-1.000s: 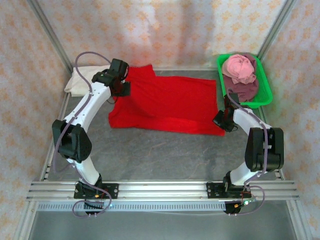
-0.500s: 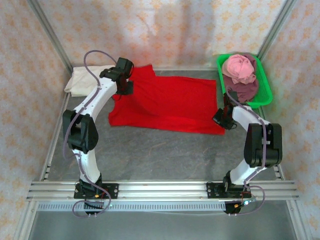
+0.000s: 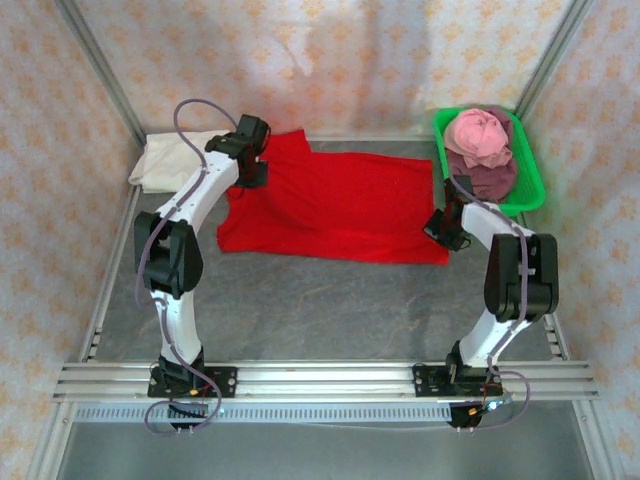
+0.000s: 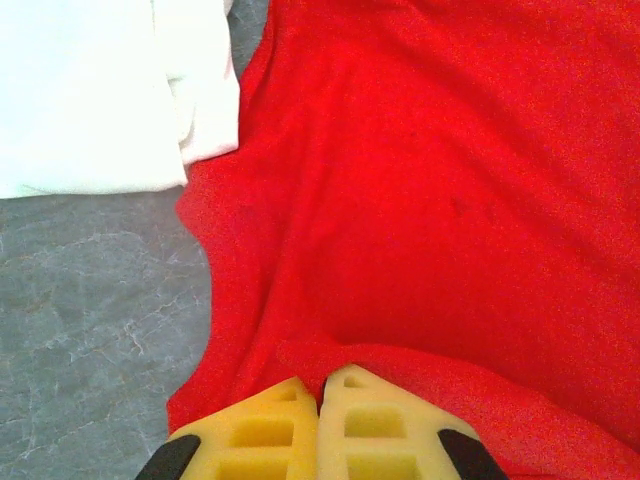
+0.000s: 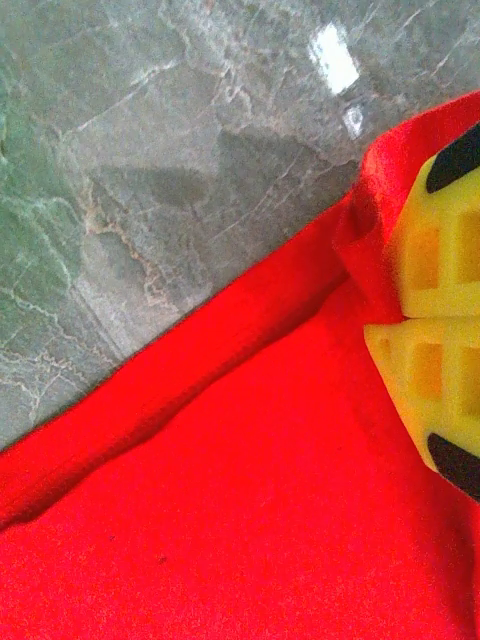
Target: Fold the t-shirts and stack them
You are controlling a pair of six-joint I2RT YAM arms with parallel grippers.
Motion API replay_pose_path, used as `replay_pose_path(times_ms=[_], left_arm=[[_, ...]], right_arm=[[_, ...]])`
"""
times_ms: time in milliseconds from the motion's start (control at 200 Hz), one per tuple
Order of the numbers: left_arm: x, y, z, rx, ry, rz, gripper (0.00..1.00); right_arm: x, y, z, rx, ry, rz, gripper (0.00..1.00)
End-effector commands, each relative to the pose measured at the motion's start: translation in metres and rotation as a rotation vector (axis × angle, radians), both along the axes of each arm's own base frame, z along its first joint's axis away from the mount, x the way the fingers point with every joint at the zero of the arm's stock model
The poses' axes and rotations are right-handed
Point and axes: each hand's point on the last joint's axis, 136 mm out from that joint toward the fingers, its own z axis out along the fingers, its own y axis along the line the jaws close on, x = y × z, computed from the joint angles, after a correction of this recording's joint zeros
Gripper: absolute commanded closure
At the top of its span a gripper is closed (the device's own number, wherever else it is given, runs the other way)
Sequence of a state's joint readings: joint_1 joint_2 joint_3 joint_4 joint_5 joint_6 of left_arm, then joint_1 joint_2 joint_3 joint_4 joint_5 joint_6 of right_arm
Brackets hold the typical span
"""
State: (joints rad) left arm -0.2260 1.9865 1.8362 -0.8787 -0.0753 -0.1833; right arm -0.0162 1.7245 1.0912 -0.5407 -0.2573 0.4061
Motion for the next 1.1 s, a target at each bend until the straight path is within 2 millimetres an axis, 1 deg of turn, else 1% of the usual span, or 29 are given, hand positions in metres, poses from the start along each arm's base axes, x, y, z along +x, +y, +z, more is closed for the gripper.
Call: replay_pose_path(times_ms=[0, 160, 270, 315, 340, 350, 370, 390, 410, 425, 440, 480, 535, 611, 636, 711, 736, 791, 836, 841, 851, 886, 986, 1026, 1096], left_arm=[[0.005, 0.013, 0.005, 0.05, 0.0, 0.023, 1.0], [0.016, 0.015, 0.003, 0.065, 0.003, 0.033, 1.0], [0.03, 0.017, 0.005, 0.084, -0.005, 0.041, 1.0], [0.037, 0.018, 0.012, 0.09, -0.021, 0.046, 1.0], [0.041, 0.019, 0.016, 0.096, -0.029, 0.052, 1.0], [0.043, 0.02, 0.017, 0.099, -0.033, 0.055, 0.97], [0.046, 0.021, 0.021, 0.107, -0.042, 0.063, 0.87], [0.049, 0.023, 0.024, 0.112, -0.051, 0.072, 0.71], [0.051, 0.023, 0.027, 0.115, -0.057, 0.076, 0.59], [0.053, 0.023, 0.03, 0.115, -0.062, 0.077, 0.53], [0.055, 0.024, 0.032, 0.114, -0.066, 0.08, 0.49], [0.059, 0.024, 0.039, 0.111, -0.078, 0.082, 0.45], [0.06, 0.028, 0.048, 0.119, -0.096, 0.099, 0.44], [0.058, 0.026, 0.059, 0.098, -0.119, 0.105, 0.44], [0.055, 0.025, 0.062, 0.081, -0.123, 0.104, 0.43], [0.045, 0.011, 0.062, 0.0, -0.131, 0.071, 0.43], [0.04, 0.008, 0.063, -0.027, -0.139, 0.069, 0.43], [0.025, 0.001, 0.055, -0.088, -0.14, 0.067, 0.43], [0.011, 0.0, 0.045, -0.126, -0.139, 0.074, 0.43], [0.008, 0.0, 0.048, -0.133, -0.148, 0.074, 0.43], [0.004, 0.0, 0.048, -0.14, -0.153, 0.076, 0.43], [-0.008, 0.0, 0.04, -0.157, -0.148, 0.084, 0.44], [-0.04, 0.01, 0.013, -0.16, -0.11, 0.127, 0.46], [-0.049, 0.012, 0.004, -0.166, -0.097, 0.134, 0.46], [-0.063, 0.017, -0.017, -0.156, -0.052, 0.145, 0.48]], right_arm=[[0.012, -0.006, 0.0, -0.045, -0.013, -0.006, 0.95], [0.023, -0.009, 0.0, -0.058, -0.022, -0.014, 0.94], [0.03, -0.011, 0.002, -0.068, -0.022, -0.018, 0.86], [0.034, -0.011, 0.005, -0.069, -0.031, -0.015, 0.85], [0.036, -0.011, 0.008, -0.074, -0.037, -0.015, 0.81], [0.036, -0.012, 0.009, -0.076, -0.036, -0.014, 0.79], [0.038, -0.012, 0.013, -0.078, -0.041, -0.011, 0.76], [0.039, -0.012, 0.016, -0.08, -0.044, -0.009, 0.73], [0.04, -0.012, 0.019, -0.08, -0.049, -0.007, 0.7], [0.041, -0.012, 0.022, -0.08, -0.056, -0.007, 0.69], [0.042, -0.012, 0.025, -0.083, -0.062, -0.008, 0.68], [0.043, -0.012, 0.033, -0.086, -0.081, -0.009, 0.66], [0.043, -0.012, 0.045, -0.091, -0.112, -0.007, 0.65], [0.04, -0.008, 0.059, -0.088, -0.162, 0.01, 0.64], [0.04, -0.007, 0.063, -0.083, -0.182, 0.017, 0.64], [0.035, 0.001, 0.071, -0.06, -0.223, 0.036, 0.64], [0.034, 0.006, 0.074, -0.047, -0.242, 0.058, 0.64], [0.032, 0.019, 0.08, -0.035, -0.284, 0.115, 0.63], [0.03, 0.035, 0.084, -0.04, -0.315, 0.183, 0.62], [0.03, 0.036, 0.084, -0.042, -0.317, 0.191, 0.62], [0.03, 0.04, 0.085, -0.046, -0.323, 0.208, 0.62], [0.029, 0.051, 0.086, -0.064, -0.335, 0.259, 0.62], [0.026, 0.08, 0.087, -0.106, -0.351, 0.37, 0.61], [0.026, 0.091, 0.084, -0.112, -0.343, 0.401, 0.61], [0.027, 0.104, 0.075, -0.112, -0.314, 0.428, 0.62]])
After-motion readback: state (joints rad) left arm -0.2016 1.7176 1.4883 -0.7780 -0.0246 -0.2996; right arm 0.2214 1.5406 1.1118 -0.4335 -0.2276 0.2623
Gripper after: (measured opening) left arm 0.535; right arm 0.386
